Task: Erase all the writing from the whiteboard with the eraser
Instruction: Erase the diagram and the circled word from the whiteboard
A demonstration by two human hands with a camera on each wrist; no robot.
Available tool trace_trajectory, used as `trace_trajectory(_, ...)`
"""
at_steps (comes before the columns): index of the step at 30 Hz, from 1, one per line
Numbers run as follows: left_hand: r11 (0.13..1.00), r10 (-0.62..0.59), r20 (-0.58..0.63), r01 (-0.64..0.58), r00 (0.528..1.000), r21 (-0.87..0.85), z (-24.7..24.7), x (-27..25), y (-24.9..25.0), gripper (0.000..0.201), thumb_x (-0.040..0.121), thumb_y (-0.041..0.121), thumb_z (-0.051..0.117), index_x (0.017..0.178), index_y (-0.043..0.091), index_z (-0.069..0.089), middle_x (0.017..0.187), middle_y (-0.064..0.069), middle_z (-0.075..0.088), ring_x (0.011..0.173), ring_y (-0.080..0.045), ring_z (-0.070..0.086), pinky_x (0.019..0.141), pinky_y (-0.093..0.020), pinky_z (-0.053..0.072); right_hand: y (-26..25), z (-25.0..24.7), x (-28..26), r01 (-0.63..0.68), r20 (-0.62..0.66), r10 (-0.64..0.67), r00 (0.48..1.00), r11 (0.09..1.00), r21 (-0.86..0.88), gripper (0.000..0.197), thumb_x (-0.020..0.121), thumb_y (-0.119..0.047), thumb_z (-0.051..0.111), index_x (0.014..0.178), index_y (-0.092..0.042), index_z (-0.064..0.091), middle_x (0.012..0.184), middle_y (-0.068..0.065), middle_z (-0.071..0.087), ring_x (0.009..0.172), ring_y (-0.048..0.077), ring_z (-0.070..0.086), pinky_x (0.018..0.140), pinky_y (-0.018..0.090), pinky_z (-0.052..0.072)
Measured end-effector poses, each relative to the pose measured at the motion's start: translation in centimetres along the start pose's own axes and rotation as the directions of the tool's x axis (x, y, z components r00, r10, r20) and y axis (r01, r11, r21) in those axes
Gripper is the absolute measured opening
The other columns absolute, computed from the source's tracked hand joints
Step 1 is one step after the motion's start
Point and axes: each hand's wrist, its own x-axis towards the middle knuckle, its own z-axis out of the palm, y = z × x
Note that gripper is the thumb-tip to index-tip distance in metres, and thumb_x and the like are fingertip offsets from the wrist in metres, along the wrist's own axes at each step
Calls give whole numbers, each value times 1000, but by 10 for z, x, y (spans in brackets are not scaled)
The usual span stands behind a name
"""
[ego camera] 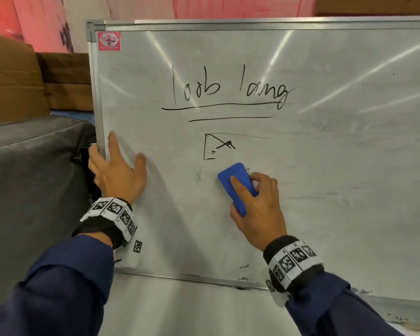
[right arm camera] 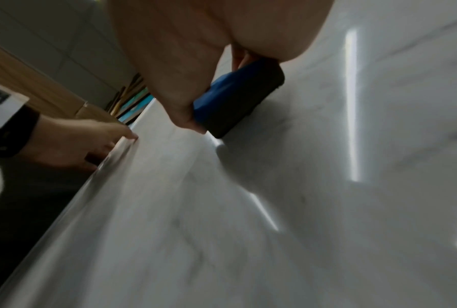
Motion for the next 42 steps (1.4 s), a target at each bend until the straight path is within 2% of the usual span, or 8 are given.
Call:
trace_trajectory(7,995,-82,50,84,995,-53,-1,3,-5,80,84,63,60,150,42,19,160,-13,13,140,-44,25,113,-61,25,-16,-2,52,8,-70,-9,997,1000,-16,60,77,-21,79,133,-18,58,127,11,38,108,31,42,81,43,52)
trace_trajectory(14,947,-195,132,222,972,-232,-8,9,-10,100,69,69,69,147,53,8,148,-12,29,133,-41,36,111,-59,33,-16,9,27,46,-34,-47,998,999,-19,64,74,-19,82,134,-17,58,128,10,36,109,32,43,80,46,55)
trace_trajectory(20,905,-300,187,341,936,-254,-12,16,-3,121,65,61,76,153,44,-6,150,-14,27,135,-41,32,110,-59,32,-28,7,54,36,-35,-36,999,999,-25,62,77,-21,79,135,-17,56,129,14,39,110,33,43,83,45,51)
trace_trajectory(25,868,-340,223,396,914,-300,-8,21,-6,120,57,59,77,153,34,9,147,-9,27,134,-35,29,109,-56,33,-14,8,22,56,5,-56,998,998,-13,64,76,-20,80,136,-18,56,130,12,37,111,33,43,81,47,54)
trace_trajectory(30,836,-359,196,408,913,-367,-4,21,-6,120,50,72,77,148,32,20,146,-5,31,134,-31,29,110,-54,32,-8,-4,46,22,-62,-23,998,1000,-17,60,80,-22,77,136,-18,55,130,11,36,111,32,41,82,47,53)
trace_trajectory(33,841,-356,186,400,916,-364,-3,20,-6,125,46,80,78,146,31,21,146,-5,32,134,-31,29,110,-54,32,-14,1,47,32,-44,-33,999,999,-10,62,79,-22,78,137,-18,54,130,13,37,111,33,42,82,46,53)
trace_trajectory(37,859,-342,173,382,924,-342,-3,18,-8,128,43,82,78,146,30,22,145,-5,33,134,-31,30,110,-55,32,-4,6,7,49,20,-49,999,999,-2,65,76,-18,81,137,-18,56,131,14,41,111,34,44,81,48,55)
trace_trajectory(42,868,-339,166,376,926,-326,-4,17,-6,126,45,81,79,145,27,23,145,-6,33,134,-32,31,111,-55,31,16,-8,5,-39,-49,40,998,999,28,64,79,-20,80,139,-16,57,131,18,42,111,34,42,83,50,53)
